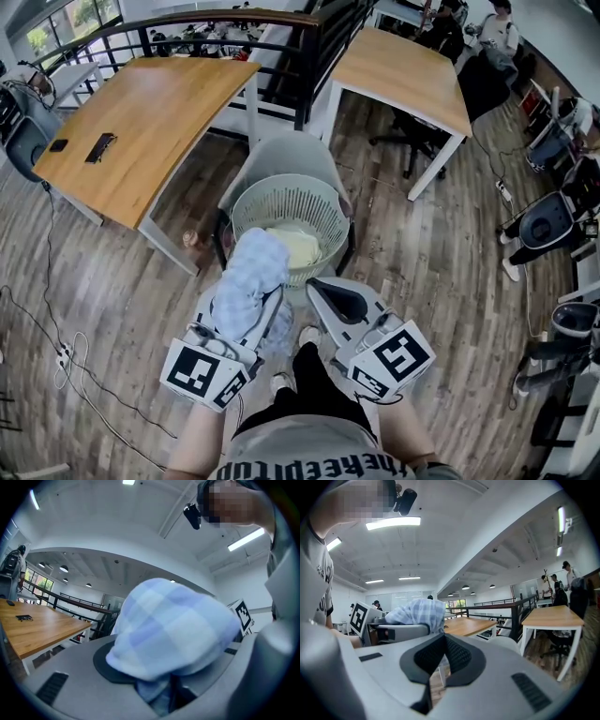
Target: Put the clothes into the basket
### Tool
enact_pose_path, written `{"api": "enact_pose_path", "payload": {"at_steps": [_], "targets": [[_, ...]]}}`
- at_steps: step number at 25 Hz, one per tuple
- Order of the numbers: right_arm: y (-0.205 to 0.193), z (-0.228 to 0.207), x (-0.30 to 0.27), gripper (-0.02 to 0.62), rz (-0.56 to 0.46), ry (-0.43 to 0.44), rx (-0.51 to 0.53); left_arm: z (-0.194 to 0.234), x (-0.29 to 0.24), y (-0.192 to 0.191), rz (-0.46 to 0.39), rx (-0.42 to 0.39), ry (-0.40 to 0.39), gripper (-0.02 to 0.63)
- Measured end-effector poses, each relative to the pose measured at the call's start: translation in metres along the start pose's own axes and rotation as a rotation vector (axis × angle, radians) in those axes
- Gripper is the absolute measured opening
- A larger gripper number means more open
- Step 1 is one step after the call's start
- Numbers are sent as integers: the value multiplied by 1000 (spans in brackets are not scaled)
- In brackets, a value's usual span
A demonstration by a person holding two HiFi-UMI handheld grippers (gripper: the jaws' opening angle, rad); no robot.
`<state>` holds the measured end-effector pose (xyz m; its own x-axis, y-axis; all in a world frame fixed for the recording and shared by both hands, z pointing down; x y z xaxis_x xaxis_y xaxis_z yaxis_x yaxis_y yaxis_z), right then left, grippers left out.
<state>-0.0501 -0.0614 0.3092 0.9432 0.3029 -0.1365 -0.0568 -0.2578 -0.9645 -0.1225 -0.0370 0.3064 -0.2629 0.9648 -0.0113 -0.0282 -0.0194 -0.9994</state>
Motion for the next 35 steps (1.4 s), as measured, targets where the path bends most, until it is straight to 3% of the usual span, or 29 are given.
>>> {"api": "enact_pose_path", "payload": {"at_steps": [17,35], "targets": [[16,-62,-48,11,35,69,-3,43,-60,-1,14,12,72,190],[30,-127,-78,11,57,161,-17,62,-130,2,33,7,140,190]]}}
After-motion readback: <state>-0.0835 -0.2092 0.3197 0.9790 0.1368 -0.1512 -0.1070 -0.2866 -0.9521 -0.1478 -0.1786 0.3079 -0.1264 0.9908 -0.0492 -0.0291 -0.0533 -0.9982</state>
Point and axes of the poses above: the fingertips, and each gripper's own axes: x backward along the fingers, z to its left, y out of its top, the point moved 1 cm from there along x, backward along the fingers, and after that the axes turned 8 degrees about -x, right-handed, at the moved point
